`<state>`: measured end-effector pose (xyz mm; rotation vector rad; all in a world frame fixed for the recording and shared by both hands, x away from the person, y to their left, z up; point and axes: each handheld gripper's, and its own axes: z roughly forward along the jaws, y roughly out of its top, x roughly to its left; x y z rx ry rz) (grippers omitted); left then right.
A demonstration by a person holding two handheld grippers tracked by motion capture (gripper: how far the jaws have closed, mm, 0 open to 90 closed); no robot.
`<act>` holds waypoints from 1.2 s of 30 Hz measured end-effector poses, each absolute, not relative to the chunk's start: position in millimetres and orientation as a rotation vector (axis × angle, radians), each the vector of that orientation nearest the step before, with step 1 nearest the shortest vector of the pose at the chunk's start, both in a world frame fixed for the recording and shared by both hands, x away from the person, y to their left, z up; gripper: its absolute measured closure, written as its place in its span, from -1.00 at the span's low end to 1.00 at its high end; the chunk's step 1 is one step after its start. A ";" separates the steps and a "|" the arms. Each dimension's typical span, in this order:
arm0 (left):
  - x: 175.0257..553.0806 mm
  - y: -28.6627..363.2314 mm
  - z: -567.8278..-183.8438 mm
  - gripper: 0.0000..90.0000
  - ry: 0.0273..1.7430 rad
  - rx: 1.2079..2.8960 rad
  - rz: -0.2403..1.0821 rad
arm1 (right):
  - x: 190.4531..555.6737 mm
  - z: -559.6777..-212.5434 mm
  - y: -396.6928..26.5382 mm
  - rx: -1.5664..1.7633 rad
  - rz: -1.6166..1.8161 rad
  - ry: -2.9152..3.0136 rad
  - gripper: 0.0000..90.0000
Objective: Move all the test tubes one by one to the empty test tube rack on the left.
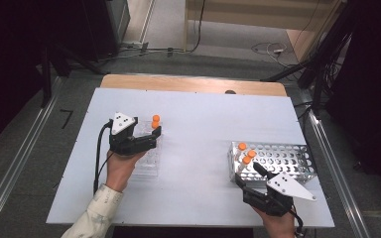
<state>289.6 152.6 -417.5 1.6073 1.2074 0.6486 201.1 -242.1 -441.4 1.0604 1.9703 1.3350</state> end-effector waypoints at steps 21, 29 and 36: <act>289.2 152.6 -418.2 -0.67 1.207 1.615 0.651 | 224.9 -467.0 -238.9 1.153 1.306 1.997 -0.04; 288.6 151.5 -418.2 -0.67 1.207 1.615 0.650 | 228.3 -470.3 -237.7 1.166 1.294 1.997 0.22; 288.5 151.2 -418.5 -0.67 1.207 1.617 0.647 | 231.1 -471.0 -239.0 1.173 1.292 1.979 0.45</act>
